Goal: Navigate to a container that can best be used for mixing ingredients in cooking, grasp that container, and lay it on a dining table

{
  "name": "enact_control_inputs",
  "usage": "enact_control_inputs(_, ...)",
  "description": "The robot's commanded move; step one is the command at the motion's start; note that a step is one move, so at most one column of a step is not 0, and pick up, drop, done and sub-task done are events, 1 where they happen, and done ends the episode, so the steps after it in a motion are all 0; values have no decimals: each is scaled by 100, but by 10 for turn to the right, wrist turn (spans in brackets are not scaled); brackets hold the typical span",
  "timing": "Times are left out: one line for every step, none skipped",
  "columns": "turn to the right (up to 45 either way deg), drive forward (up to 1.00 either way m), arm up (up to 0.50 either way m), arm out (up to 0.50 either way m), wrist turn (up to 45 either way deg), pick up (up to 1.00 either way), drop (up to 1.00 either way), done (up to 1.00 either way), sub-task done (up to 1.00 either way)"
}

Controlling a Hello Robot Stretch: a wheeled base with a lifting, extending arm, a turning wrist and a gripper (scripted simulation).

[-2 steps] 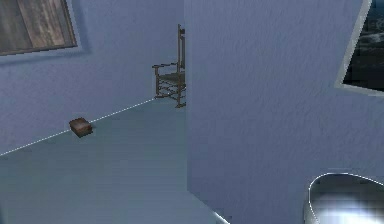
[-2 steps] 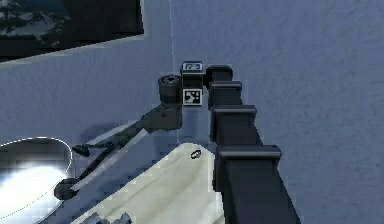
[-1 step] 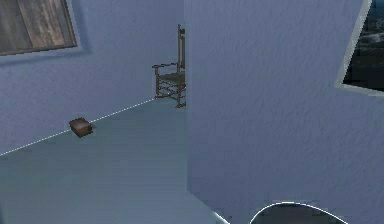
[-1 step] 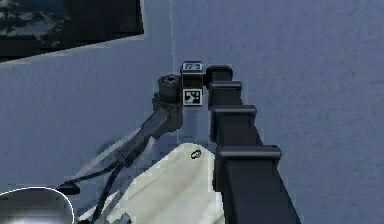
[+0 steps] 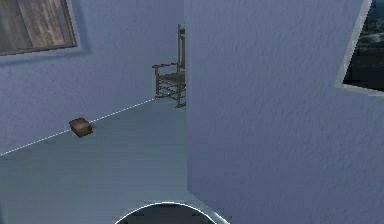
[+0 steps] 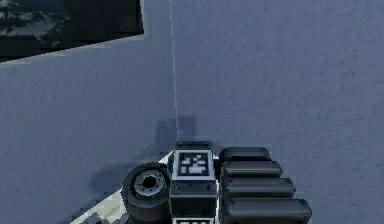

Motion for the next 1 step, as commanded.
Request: enact_control_inputs(-450, 0, 0, 0, 0, 0, 0, 0, 0)
